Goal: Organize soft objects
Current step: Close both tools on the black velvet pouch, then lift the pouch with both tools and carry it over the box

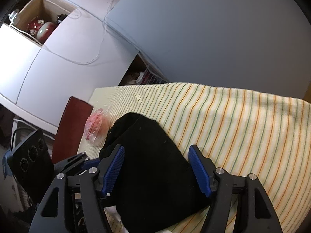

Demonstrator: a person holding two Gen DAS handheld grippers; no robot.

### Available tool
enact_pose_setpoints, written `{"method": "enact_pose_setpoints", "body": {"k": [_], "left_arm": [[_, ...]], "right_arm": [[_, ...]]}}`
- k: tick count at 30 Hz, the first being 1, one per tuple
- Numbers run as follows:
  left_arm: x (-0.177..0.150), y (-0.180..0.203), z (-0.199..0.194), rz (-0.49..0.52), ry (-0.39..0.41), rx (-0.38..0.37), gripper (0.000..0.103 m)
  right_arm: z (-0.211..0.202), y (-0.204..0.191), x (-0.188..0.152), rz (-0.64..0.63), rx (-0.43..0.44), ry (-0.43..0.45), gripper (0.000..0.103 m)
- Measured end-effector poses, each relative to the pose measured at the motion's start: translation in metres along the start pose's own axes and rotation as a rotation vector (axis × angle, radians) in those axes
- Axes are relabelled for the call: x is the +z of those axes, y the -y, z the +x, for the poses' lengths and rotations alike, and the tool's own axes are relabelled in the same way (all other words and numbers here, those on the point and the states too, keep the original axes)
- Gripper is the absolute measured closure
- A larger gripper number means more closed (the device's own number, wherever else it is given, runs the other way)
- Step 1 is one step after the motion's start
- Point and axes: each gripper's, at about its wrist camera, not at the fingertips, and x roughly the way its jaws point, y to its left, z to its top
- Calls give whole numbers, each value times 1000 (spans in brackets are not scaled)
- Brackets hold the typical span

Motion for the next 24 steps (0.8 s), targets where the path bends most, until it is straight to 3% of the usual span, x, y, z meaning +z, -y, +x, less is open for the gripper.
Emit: {"method": "enact_pose_setpoints", "body": {"k": [7,12,24], "left_arm": [[12,9,3,21,16,-10,46],[17,5,3,4,31,-33,58],[18,2,-41,16,96,-57,61]], "right_arm": [[2,-8,-7,-15,6,-4,52],[-5,-8,-11,5,5,-1,58],[-36,-51,-19,17,-18,70,64]]}}
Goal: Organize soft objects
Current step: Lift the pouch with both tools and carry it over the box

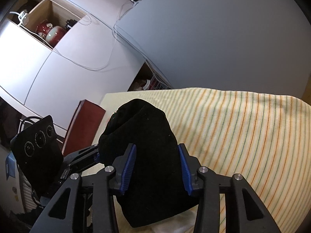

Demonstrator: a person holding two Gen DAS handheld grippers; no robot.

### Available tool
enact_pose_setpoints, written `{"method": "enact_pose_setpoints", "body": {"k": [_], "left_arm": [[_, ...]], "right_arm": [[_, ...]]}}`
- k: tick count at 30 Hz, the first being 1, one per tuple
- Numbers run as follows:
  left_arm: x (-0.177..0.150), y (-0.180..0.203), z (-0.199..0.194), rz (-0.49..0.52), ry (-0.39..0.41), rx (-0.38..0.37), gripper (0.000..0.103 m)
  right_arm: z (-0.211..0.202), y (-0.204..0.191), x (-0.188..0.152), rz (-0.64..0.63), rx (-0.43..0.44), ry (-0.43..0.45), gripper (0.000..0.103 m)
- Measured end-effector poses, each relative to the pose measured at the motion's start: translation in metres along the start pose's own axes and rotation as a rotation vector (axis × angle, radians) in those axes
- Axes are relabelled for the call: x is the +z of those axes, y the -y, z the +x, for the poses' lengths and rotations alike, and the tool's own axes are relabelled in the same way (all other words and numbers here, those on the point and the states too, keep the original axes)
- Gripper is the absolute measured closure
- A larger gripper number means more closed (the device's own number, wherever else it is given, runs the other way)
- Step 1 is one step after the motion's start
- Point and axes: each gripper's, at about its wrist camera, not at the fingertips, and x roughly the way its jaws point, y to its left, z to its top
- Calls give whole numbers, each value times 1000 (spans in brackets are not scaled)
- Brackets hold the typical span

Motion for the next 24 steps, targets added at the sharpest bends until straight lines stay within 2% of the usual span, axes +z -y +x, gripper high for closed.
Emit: {"method": "enact_pose_setpoints", "body": {"k": [5,14,24], "left_arm": [[-1,-3,-33,-2,24,-20,61],[-12,-27,-115,-8,92,-9,62],[-35,-70,-201,-42,152,59,62]], "right_arm": [[-11,-36,-6,-5,-34,28,67],[-11,-112,-18,-55,-21,43,68],[25,-202,-20,-128,24,17,68]]}}
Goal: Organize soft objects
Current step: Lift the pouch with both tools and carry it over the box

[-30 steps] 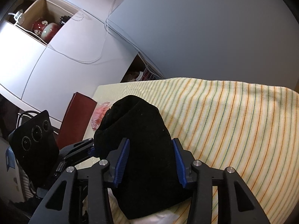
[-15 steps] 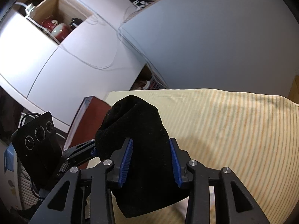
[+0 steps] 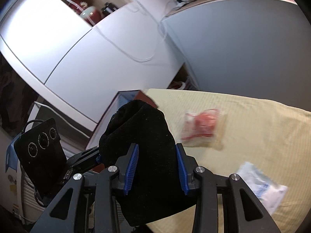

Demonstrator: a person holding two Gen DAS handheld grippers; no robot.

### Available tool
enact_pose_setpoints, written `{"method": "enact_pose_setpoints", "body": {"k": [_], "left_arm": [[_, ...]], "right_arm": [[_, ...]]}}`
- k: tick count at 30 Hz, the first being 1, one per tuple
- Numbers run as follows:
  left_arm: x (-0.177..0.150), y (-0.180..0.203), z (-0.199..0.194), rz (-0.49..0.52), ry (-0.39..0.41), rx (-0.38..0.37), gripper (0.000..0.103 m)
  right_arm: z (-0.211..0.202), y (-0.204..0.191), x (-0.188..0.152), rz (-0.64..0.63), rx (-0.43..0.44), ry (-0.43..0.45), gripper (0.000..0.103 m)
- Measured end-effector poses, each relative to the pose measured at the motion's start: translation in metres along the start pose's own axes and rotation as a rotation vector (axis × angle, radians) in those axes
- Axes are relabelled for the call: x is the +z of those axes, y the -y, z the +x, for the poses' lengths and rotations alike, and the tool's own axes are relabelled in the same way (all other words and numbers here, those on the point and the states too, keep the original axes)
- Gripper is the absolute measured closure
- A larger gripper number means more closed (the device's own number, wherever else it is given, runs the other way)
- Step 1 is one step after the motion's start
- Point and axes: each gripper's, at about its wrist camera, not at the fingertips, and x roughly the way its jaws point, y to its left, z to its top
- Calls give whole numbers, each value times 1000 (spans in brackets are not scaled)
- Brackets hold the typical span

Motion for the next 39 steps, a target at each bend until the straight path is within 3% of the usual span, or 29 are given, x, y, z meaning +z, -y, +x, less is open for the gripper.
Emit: {"method": "enact_pose_setpoints", "body": {"k": [13,20,29,39], "left_arm": [[-6,-88,-81,-42,29,139,62],[-2,-139,-101,-60,13,212,61],[-4,-188,-93,-94,-32,284,62],[-3,-211,-71,-76,-53,365,58]], "right_arm": [[90,-95,16,-56,65,-65,69],[146,-129,30,-47,101,-108,69],[205,-148,46,-49,74,-131,69],[236,-141,57,-3,50,-128,69]]}}
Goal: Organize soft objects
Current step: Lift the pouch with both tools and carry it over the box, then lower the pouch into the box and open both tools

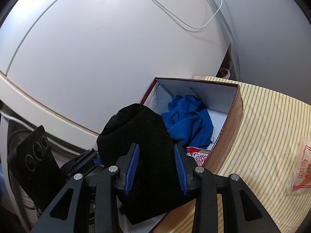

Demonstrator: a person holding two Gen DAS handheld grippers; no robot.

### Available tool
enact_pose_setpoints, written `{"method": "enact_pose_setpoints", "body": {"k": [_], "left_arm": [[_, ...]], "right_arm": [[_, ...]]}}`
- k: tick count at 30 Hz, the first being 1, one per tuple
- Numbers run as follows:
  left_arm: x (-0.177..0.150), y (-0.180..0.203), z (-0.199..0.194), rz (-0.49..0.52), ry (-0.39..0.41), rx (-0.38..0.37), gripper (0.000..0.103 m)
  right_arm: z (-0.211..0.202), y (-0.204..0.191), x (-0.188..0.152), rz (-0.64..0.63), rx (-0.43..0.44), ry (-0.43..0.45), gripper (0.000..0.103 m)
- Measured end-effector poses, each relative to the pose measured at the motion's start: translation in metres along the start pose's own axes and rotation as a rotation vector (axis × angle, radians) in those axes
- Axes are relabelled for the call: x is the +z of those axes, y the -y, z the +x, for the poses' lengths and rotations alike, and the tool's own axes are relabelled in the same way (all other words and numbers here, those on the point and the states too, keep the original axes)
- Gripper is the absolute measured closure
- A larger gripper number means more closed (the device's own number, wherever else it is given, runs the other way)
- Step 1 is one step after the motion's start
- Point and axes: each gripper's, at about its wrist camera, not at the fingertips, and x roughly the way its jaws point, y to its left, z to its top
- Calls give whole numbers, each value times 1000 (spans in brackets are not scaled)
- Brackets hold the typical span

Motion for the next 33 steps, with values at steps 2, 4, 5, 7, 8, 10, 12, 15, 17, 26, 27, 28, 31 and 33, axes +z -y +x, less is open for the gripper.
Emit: {"method": "enact_pose_setpoints", "body": {"k": [2,4,5,7,8,10,12,15,17,26,27,28,31,33], "left_arm": [[1,-1,0,-1,5,23,58],[2,-3,-1,-6,15,51,57],[3,-3,-2,-9,17,60,56],[3,-2,-2,-2,25,91,52],[4,-3,0,3,24,102,49],[4,-2,1,12,10,123,44],[4,-3,1,4,1,136,41],[4,-6,-1,-14,-4,144,39],[4,-8,-2,-12,-9,150,39],[-6,-13,3,-21,-176,75,28],[-9,-16,5,-40,-198,57,28],[-11,-20,5,-68,-210,47,28],[-11,-28,1,-115,-227,40,28],[-11,-25,-4,-97,-221,67,28]], "right_arm": [[0,2,1,1,-4,3,69],[0,3,1,-8,-18,0,69],[1,3,1,-15,-30,-1,69],[2,3,-1,-38,-50,-2,69],[1,2,-3,-45,-53,-2,69],[-1,2,-6,-52,-57,3,69],[-5,0,-8,-64,-67,13,69],[-12,-3,-10,-82,-75,23,69],[-17,-4,-10,-93,-74,30,68],[-36,-3,-18,-99,-76,51,64],[-37,-2,-18,-99,-78,53,64],[-39,-2,-19,-100,-77,56,64],[-44,-3,-22,-104,-75,62,64],[-47,-4,-24,-107,-74,64,64]]}}
